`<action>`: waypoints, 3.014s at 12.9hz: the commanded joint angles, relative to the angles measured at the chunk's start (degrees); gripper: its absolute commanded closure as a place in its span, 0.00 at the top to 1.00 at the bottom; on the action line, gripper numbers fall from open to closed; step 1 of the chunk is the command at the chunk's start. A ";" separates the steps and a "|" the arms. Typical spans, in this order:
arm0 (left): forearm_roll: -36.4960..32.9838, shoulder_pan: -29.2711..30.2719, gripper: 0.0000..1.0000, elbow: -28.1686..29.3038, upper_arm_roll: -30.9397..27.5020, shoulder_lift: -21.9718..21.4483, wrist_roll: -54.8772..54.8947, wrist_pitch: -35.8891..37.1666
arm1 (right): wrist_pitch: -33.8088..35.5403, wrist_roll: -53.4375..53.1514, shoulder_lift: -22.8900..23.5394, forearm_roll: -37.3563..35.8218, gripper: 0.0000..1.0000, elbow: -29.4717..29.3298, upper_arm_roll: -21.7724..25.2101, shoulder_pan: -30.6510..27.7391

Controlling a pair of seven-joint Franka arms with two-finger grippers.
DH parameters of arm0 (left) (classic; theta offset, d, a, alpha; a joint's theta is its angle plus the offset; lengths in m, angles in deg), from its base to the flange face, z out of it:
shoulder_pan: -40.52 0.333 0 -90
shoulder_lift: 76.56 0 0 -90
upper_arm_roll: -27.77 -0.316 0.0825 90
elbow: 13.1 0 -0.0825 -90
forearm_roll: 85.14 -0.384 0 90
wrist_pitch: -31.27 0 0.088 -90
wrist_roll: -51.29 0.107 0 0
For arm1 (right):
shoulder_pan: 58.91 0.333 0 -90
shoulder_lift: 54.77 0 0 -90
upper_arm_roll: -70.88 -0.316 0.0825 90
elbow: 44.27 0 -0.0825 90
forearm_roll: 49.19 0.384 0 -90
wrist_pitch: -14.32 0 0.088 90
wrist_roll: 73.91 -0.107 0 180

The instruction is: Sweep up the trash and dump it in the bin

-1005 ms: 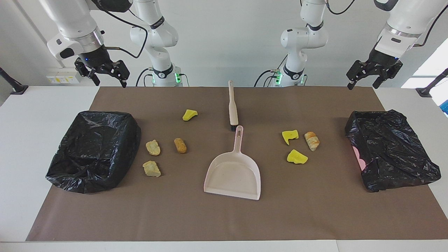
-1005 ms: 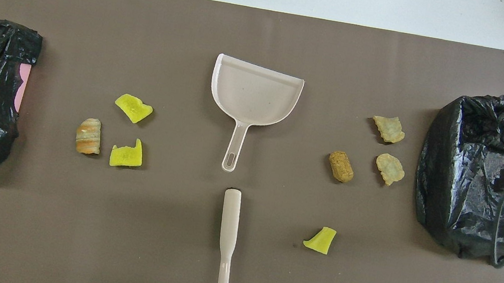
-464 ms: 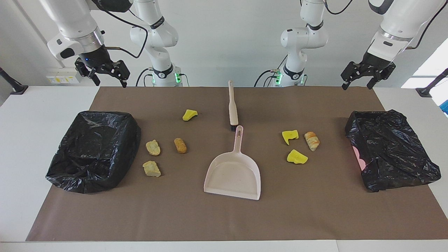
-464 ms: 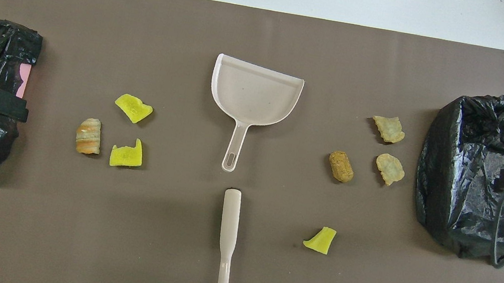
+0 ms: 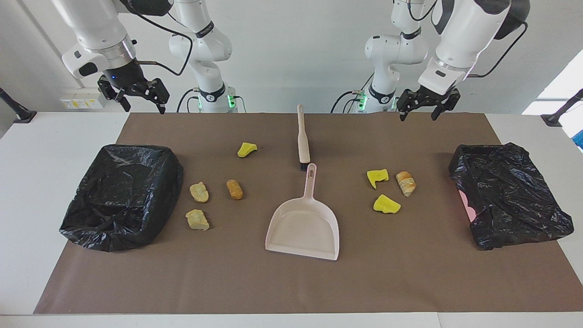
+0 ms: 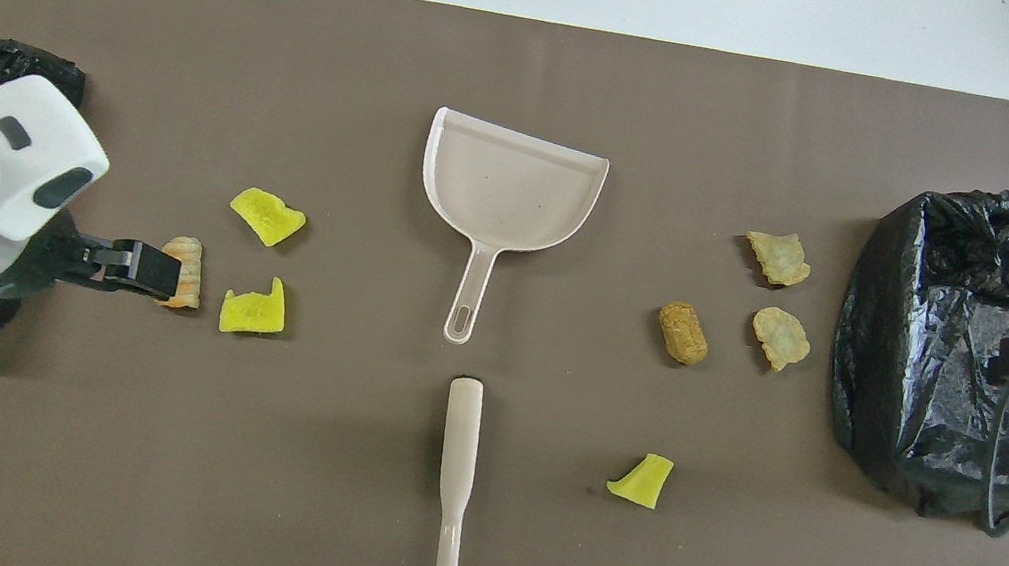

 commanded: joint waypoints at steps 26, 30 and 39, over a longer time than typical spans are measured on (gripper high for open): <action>1.95 -44.47 1.00 34.10 -0.73 3.42 -37.45 -42.89 | -15.03 -8.94 14.79 3.71 1.00 -1.65 -4.21 10.57; 1.95 -46.14 1.00 33.58 -0.82 6.32 -37.71 -43.24 | -19.85 -13.25 18.40 6.69 1.00 -3.25 -4.13 15.14; 1.78 -45.44 0.49 30.94 -1.08 6.24 -37.01 -39.46 | -27.94 -22.30 26.39 10.83 1.00 -4.56 -4.21 23.57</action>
